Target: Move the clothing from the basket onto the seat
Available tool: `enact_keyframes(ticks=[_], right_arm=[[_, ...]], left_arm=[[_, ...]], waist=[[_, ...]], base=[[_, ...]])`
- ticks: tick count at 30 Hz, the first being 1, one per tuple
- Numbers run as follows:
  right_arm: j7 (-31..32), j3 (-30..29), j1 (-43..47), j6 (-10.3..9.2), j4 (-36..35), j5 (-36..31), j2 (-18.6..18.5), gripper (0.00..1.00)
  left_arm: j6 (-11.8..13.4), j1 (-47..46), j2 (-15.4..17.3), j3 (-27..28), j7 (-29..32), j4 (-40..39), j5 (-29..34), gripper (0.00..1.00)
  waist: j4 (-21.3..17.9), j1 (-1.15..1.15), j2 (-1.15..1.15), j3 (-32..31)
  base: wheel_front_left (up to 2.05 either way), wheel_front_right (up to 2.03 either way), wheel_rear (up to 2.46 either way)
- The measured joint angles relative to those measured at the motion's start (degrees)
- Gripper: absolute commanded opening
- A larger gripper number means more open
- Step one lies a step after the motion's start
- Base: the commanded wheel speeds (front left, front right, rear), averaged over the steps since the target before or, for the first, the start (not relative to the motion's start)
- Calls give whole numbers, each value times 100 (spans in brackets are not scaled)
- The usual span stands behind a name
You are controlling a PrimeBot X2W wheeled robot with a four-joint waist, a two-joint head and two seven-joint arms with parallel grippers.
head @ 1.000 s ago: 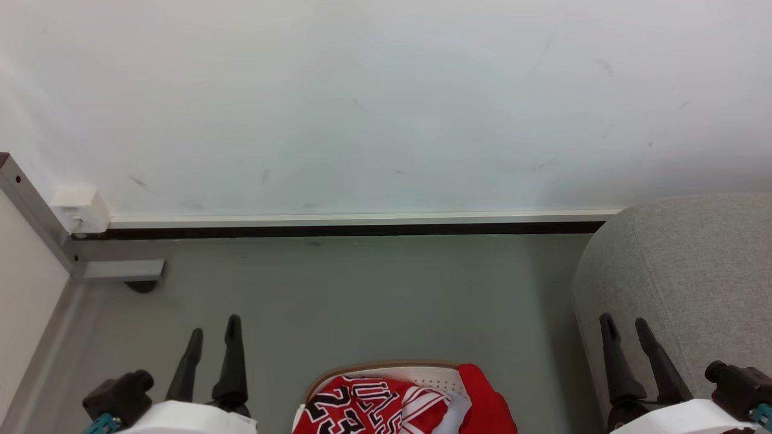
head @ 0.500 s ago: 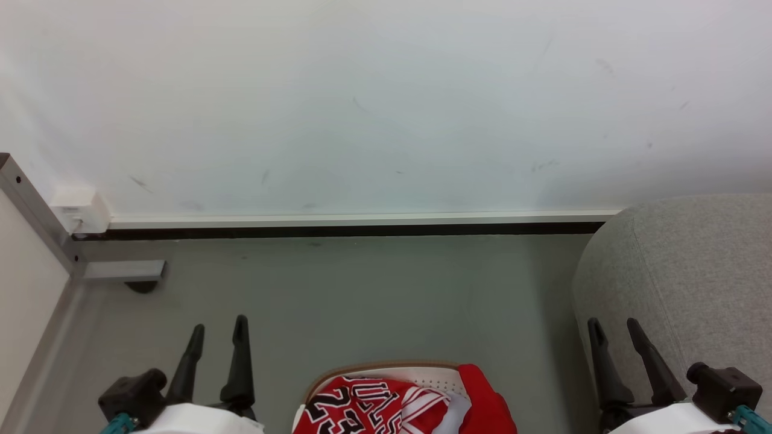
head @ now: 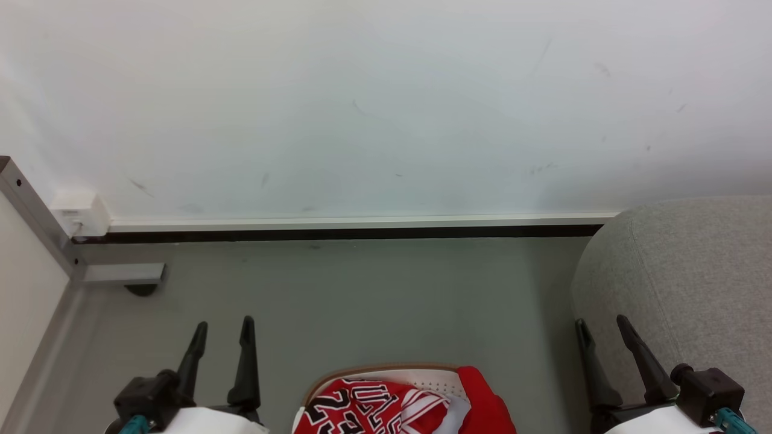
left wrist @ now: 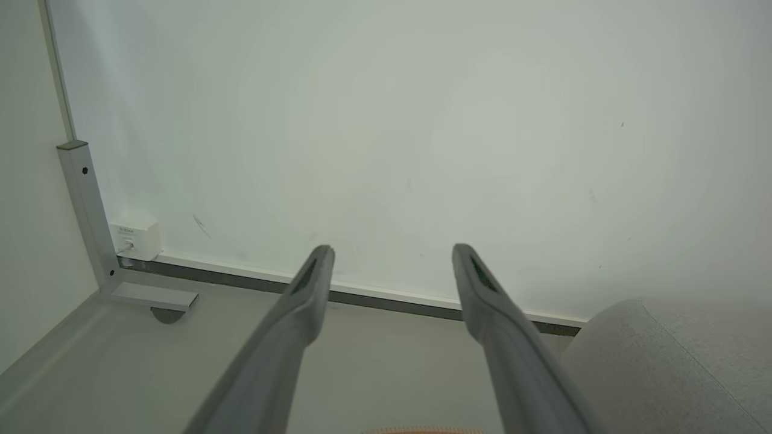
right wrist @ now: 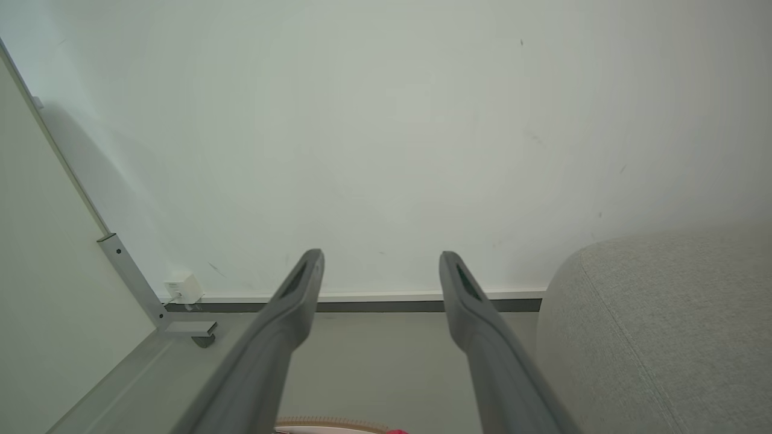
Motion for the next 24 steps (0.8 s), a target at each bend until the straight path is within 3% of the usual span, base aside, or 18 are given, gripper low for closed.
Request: enact_keyframes(ticks=[24], right_arm=[[-252,73,-7,0,-16,-826,1,100]], left_arm=[[45,74,8,-84,-257,-36,967,100]], waist=[[-25,0,0,-119]], base=[[0,0,0]])
